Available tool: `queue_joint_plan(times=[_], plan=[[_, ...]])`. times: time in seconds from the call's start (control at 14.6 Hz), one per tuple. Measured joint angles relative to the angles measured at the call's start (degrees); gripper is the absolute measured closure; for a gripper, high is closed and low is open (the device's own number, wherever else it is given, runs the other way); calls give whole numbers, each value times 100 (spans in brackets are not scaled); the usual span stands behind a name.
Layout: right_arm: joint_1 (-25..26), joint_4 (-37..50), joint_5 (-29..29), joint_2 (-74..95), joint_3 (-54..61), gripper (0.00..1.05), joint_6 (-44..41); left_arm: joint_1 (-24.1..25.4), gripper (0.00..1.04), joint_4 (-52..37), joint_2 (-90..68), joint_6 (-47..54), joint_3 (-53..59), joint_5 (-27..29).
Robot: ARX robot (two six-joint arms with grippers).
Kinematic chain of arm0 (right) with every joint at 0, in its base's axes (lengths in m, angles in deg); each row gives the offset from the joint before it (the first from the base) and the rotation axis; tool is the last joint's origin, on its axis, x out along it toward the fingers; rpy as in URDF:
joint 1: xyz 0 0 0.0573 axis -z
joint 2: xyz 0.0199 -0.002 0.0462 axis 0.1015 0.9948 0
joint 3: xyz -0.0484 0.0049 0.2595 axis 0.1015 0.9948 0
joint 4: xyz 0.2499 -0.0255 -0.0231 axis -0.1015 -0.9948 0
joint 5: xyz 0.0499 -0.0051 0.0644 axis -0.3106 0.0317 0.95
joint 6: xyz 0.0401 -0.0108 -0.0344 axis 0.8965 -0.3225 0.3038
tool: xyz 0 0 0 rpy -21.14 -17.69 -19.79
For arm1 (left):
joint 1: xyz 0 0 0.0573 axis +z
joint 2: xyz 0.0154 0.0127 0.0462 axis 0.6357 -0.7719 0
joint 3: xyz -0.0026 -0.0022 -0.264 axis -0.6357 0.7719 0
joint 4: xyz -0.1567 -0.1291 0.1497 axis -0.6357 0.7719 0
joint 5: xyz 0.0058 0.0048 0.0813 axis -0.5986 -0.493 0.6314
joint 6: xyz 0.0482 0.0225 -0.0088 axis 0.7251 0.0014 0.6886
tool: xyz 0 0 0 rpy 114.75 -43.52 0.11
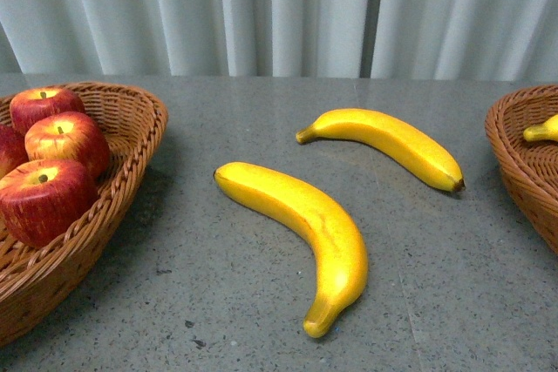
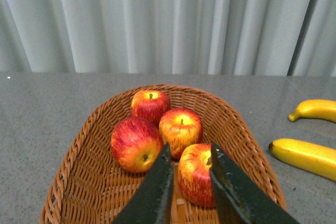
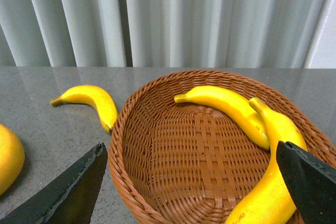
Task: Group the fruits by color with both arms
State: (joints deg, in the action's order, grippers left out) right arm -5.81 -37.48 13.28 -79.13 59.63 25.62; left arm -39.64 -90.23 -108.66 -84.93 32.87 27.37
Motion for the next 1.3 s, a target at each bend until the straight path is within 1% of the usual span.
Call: queue_joint_plan(times=[0.07,0.14,0.61,0.75,0.82,1.09,1.16,1.3], plan=[[0,0,0,0,0,6,0,2,96,13,98,0,85,4],[0,0,0,-2,0,6,0,2,103,22,221,-15,153,4],[0,0,0,-2,0,6,0,2,103,319,870,-17,498,2],[0,-4,-2,-2,0,6,0,2,103,1274,1869,-17,680,-15],[0,0,9,-2,0,6,-2,0,103,1102,1878,-22,675,2],[0,2,0,0,0,6,0,4,103,1150,1882,-22,684,4],[0,2,0,0,0,6,0,4,95,1147,1882,-33,684,4],[0,2,0,0,0,6,0,4,73,1147,1882,-33,684,4]])
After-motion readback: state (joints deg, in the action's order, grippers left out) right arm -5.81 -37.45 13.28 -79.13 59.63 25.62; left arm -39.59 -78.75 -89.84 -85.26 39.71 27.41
